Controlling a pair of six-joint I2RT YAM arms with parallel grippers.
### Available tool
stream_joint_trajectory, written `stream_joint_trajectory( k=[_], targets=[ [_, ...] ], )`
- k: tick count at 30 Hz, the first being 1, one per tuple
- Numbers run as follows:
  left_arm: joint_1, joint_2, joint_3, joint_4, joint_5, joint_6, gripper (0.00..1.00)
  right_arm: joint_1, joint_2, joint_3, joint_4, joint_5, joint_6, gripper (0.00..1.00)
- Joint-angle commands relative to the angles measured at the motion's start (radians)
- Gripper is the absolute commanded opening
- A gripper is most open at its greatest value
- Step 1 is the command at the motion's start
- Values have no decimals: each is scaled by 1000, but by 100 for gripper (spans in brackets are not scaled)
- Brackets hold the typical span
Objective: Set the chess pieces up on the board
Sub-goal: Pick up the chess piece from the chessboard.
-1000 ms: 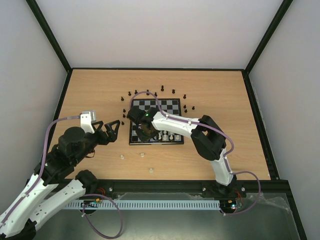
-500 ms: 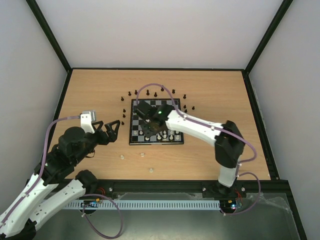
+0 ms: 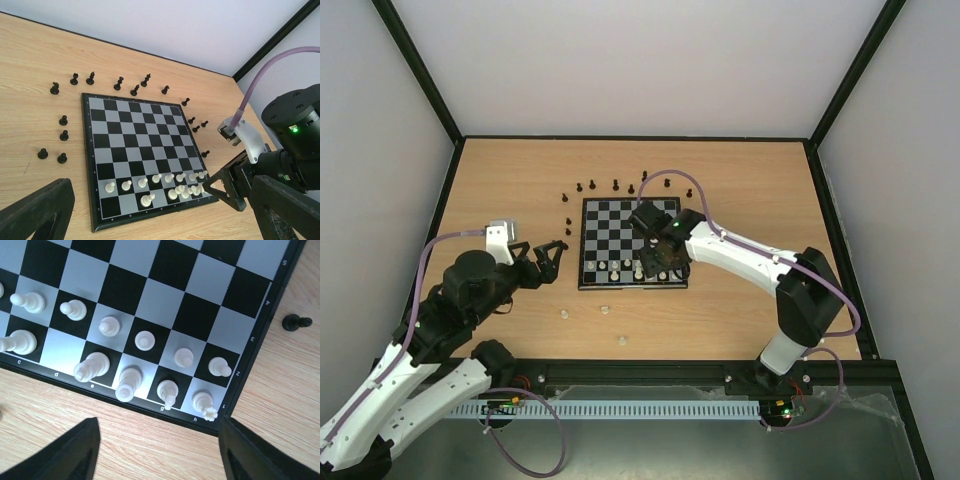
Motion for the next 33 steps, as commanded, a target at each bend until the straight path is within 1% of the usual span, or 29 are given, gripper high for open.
stream_joint_trajectory(
  k=[1,4,8,13,18,20,27,32,33],
  targets=[
    [5,10,-1,10,10,11,99,4,18,-16,5,-22,-6,62],
    [5,8,-3,8,7,12,99,3,39,-17,19,-35,-11,57],
    [5,9,-6,11,3,13,99,3,64,-15,33,-52,-17,54],
    [5,11,-5,11,1,15,99,4,90,-15,45,-69,-22,44],
    [5,8,-6,11,0,15,99,4,107,-22,57,-79,-24,42],
    [5,8,-7,12,0,14,99,3,116,-23,60,-83,-26,39],
    [4,5,-6,8,-1,13,99,3,137,-21,72,-85,-30,34],
    [5,5,-6,8,-3,12,99,4,154,-18,75,-82,-34,32],
    [5,6,-7,8,-3,13,99,4,157,-18,78,-82,-35,30]
  ],
)
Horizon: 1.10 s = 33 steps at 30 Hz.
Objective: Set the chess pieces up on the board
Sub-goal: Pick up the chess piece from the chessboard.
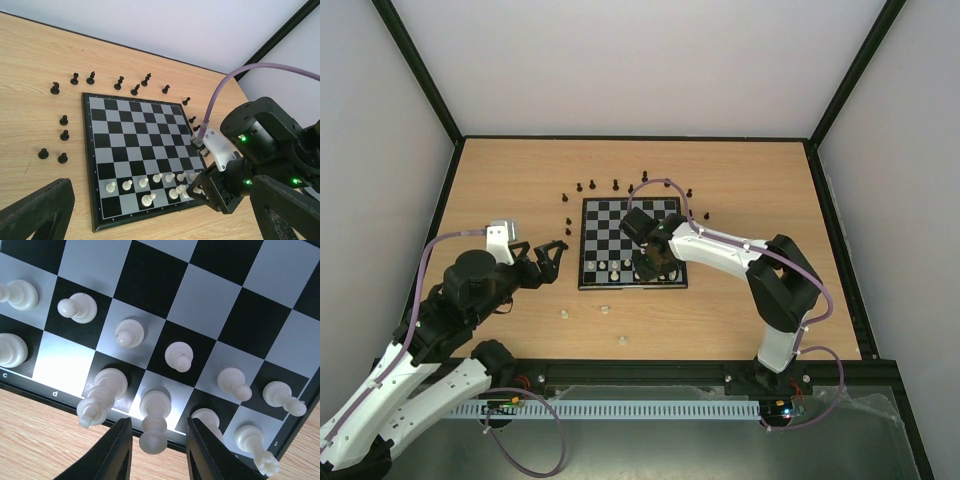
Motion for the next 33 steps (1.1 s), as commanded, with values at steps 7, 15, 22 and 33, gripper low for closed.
stream_joint_trajectory(
  k=[7,15,22,33],
  targets=[
    [5,-2,-6,6,-5,8,99,0,33,-3,-9,-4,-16,26],
    [5,-2,-6,6,-7,6,99,-3,35,4,-7,-4,-21,20],
    [5,-2,-7,8,-7,8,99,-3,28,8,-15,-5,-19,13],
    [5,6,-8,12,1,8,99,-3,-88,37,-102,24,0,13]
  ],
)
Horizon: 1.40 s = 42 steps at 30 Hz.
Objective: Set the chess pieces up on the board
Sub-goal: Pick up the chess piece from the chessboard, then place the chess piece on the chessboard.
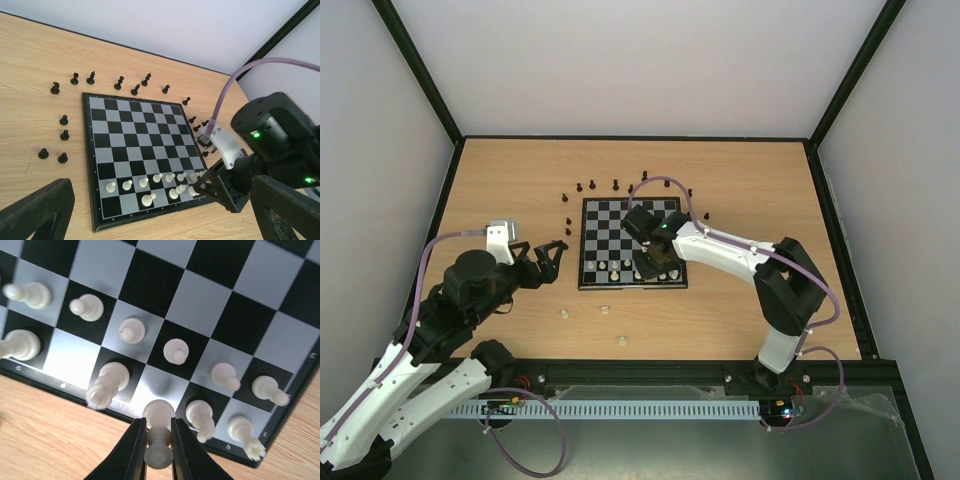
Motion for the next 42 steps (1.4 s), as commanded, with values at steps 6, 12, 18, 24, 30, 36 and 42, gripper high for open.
stream_joint_trajectory(
  k=[6,12,18,24,30,36,42],
  targets=[
    [5,7,-8,15,4,9,99,-2,-94,123,-144,57,1,13],
    [5,7,-8,16,3,9,99,-1,-18,258,-181,26,-26,13],
    [5,10,-6,13,3,9,99,28,56,304,-193,12,-38,13],
    [5,9,-8,12,3,8,99,75,94,323,-190,12,-27,13],
    [5,8,-8,12,4,9,99,118,133,319,-190,30,-12,13],
    [5,9,-9,13,4,10,99,130,153,312,-183,32,-1,13],
    [5,14,-9,13,4,12,99,133,175,287,-171,34,-1,13]
  ],
)
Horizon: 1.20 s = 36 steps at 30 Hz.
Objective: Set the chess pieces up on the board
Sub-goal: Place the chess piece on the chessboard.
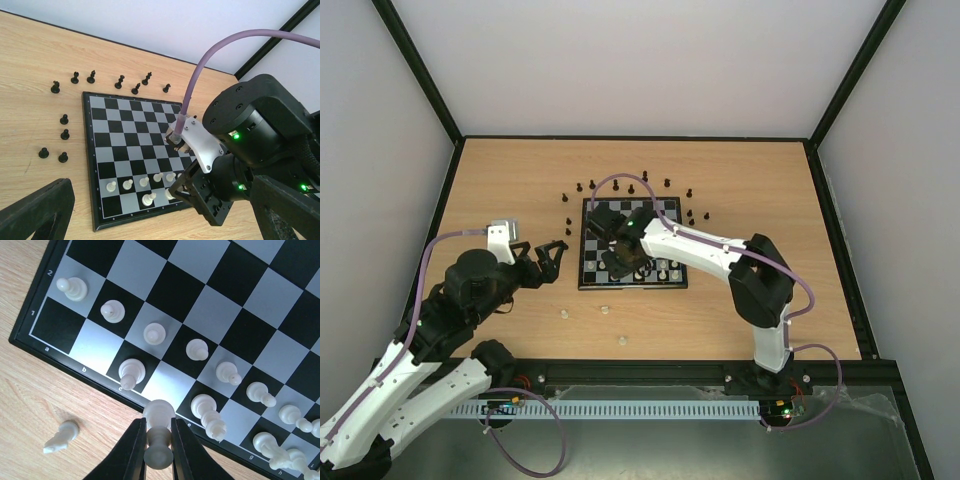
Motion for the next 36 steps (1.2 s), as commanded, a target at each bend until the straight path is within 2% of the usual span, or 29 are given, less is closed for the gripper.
stream_joint_trajectory(
  k=[1,36],
  targets=[
    [5,8,-7,13,4,11,99,7,37,-14,-41,17,7,13],
    [5,7,-10,11,-1,8,99,-19,67,-77,50,14,5,15]
  ],
)
